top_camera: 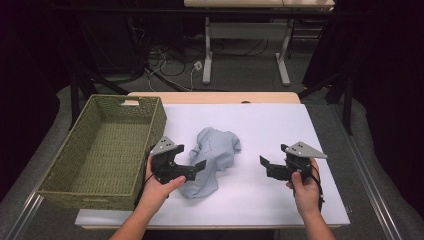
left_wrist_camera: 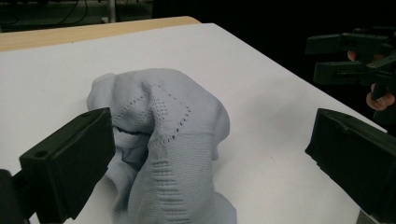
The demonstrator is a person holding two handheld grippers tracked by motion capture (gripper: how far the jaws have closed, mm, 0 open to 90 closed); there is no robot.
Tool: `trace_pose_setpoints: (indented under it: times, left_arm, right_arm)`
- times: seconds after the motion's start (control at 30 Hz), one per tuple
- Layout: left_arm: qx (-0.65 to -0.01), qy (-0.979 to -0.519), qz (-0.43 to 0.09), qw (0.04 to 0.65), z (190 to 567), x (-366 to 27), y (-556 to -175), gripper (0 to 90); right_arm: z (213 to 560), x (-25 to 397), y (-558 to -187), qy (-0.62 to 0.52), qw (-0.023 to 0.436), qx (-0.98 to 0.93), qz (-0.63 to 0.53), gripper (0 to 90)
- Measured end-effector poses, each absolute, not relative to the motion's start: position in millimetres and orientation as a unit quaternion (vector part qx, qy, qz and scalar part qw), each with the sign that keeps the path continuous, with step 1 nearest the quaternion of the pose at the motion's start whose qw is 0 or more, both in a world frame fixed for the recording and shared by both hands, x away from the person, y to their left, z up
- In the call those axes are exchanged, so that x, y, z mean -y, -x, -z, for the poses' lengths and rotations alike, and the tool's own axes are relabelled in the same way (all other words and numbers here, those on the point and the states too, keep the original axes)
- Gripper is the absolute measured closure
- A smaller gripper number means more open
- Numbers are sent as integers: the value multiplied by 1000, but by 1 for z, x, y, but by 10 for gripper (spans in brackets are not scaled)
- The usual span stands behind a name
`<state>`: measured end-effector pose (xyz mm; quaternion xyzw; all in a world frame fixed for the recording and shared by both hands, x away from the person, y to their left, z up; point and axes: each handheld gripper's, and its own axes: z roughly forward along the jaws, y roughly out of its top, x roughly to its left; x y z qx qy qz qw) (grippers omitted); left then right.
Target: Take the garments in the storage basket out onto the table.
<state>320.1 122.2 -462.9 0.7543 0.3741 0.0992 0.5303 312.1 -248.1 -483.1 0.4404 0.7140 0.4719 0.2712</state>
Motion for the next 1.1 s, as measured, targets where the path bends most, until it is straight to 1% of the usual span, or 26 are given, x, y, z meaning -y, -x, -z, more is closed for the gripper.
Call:
trace_pose_setpoints:
  times: [0.47, 0.7, 1.1]
  left_arm:
    - [-391, -729, -105, 551, 447, -154, -315, 5]
    - [-401, -710, -123, 565, 440, -175, -312, 5]
    - [-425, -693, -149, 563, 437, -213, -314, 5]
  right_arm:
    - [482, 246, -311, -439, 270, -717, -470, 137]
    - [482, 246, -311, -436, 268, -720, -469, 137]
    - [483, 243, -311, -435, 270, -719, -470, 137]
